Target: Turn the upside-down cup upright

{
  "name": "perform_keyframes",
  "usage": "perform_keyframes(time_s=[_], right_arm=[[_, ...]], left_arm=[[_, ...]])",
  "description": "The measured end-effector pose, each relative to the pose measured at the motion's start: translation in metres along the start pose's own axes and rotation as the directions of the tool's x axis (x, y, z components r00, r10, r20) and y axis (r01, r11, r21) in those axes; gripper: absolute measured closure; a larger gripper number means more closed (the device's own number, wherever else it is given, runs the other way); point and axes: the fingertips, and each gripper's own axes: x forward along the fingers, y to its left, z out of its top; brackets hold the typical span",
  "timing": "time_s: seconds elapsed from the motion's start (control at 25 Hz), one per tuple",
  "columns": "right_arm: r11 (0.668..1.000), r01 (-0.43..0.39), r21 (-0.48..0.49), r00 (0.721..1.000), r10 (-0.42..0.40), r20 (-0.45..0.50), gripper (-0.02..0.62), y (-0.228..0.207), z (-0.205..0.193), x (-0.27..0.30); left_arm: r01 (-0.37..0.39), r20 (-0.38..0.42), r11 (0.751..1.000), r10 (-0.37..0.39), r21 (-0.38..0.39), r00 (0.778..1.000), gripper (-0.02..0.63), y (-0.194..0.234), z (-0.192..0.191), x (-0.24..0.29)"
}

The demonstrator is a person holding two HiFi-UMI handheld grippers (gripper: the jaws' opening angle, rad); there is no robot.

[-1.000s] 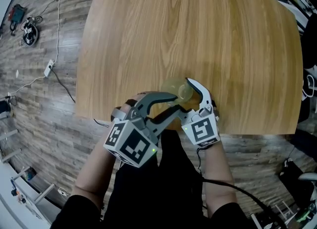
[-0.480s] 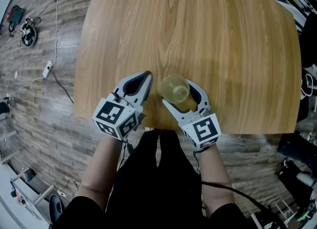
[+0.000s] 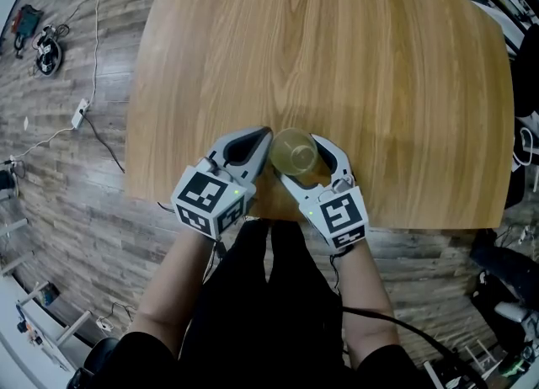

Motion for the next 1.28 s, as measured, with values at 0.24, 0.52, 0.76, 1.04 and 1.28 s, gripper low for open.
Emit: perform_keyframes(time_s=[0.24, 0.52, 0.76, 1.04, 1.28], right_arm=[[0.999, -0.017, -0.030, 0.999, 0.015, -0.050, 0.261, 0.001, -0.006, 0.004], [0.999, -0.008, -0.043, 0.993, 0.003, -0.122, 0.261, 0.002, -0.014, 0.011], [1.000, 0.002, -0.030, 0.992, -0.006, -0.129, 0.261, 0.000, -0.012, 0.009], [1.000, 0.007, -0.017, 0.995, -0.009, -0.104, 0.261, -0.003, -0.003, -0.001], [0.997, 0.077, -0.011, 0.989, -0.078, -0.127, 0.261, -0.002, -0.001, -0.050]], left_arm=[[0.041, -0.010, 0.999, -0.042, -0.010, 0.999, 0.598, -0.009, -0.006, 0.007], [0.025, -0.043, 0.999, -0.027, -0.039, 0.999, 0.598, -0.002, -0.019, 0.011], [0.009, -0.043, 0.999, -0.011, -0.052, 0.999, 0.598, -0.001, -0.020, 0.011], [-0.033, -0.006, 0.998, 0.033, -0.061, 0.999, 0.598, 0.006, -0.013, 0.007], [-0.103, 0.078, 0.995, 0.103, 0.001, 0.992, 0.598, 0.006, 0.012, -0.029]])
